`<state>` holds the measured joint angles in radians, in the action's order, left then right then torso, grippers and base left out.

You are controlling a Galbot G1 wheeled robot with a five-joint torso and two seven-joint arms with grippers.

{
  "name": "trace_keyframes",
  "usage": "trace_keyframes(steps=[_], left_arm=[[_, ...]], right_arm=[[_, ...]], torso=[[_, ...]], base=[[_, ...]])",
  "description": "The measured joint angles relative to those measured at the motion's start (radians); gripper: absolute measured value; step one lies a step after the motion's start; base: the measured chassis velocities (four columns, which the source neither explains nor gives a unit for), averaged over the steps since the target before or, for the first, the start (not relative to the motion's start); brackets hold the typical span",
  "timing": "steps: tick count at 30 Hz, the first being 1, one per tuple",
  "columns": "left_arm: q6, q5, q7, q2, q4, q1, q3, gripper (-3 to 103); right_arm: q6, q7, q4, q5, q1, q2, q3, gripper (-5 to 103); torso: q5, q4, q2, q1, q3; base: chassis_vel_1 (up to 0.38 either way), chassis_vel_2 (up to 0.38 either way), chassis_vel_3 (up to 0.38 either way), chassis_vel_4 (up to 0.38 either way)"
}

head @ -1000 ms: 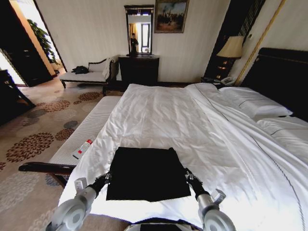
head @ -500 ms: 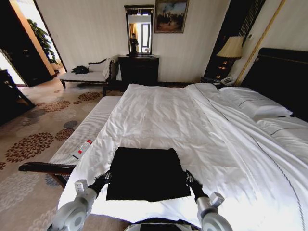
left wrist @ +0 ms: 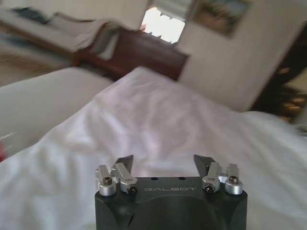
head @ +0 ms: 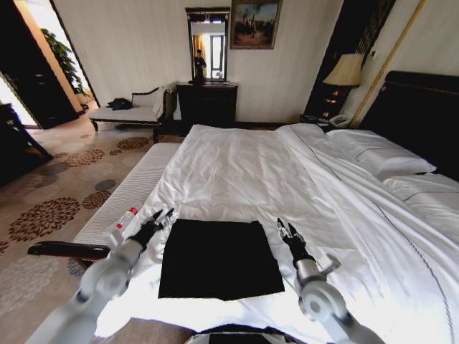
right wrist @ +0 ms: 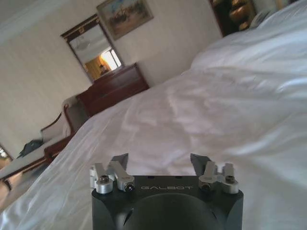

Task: Fold the clothes on the bed.

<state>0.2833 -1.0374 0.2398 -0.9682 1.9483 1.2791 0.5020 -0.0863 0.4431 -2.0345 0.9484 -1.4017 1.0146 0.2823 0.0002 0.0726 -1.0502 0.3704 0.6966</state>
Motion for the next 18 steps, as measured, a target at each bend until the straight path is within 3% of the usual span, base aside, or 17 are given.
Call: trace_keyframes(steps=[1,2,3,5,6,12,18], left_arm=[[0.009,0.004,0.005,-0.023,-0.053,-0.037,-0.013,78],[0.017,0.0,0.008,-0.041,-0.096,-0.066,-0.025,84],[0.025,-0.012,0.01,-0.057,-0.135,-0.091,-0.035,89],[0.031,-0.023,0.012,-0.072,-0.171,-0.111,-0.044,94],[0.037,-0.033,0.011,-0.087,-0.207,-0.128,-0.05,98],[0.041,-0.054,-0.012,-0.142,-0.312,-0.171,-0.074,100],[0.034,-0.025,-0.048,-0.155,-0.321,-0.157,-0.094,101]], right_arm=[[0.003,0.0,0.018,0.005,0.018,0.004,-0.014,79],[0.005,0.0,0.031,0.008,0.028,0.008,-0.02,79],[0.005,0.0,0.046,0.009,0.037,0.012,-0.025,90],[0.005,0.0,0.059,0.009,0.045,0.016,-0.028,90],[0.005,0.0,0.074,0.009,0.057,0.019,-0.036,98],[0.008,0.005,0.117,0.012,0.096,0.031,-0.066,100],[0.011,0.009,0.13,0.012,0.106,0.04,-0.069,100]], torso=[[0.0002,-0.0001,0.0,0.0,0.0],[-0.0003,0.0001,0.0,0.0,0.0],[-0.0003,0.0005,0.0,0.0,0.0],[-0.0004,0.0011,0.0,0.0,0.0],[-0.0004,0.0011,0.0,0.0,0.0],[-0.0001,0.0006,0.0,0.0,0.0],[-0.0001,0.0004,0.0,0.0,0.0]], base=[[0.0,0.0,0.0,0.0],[0.0,0.0,0.0,0.0],[0.0,0.0,0.0,0.0],[0.0,0.0,0.0,0.0],[0.0,0.0,0.0,0.0],[0.0,0.0,0.0,0.0],[0.0,0.0,0.0,0.0]])
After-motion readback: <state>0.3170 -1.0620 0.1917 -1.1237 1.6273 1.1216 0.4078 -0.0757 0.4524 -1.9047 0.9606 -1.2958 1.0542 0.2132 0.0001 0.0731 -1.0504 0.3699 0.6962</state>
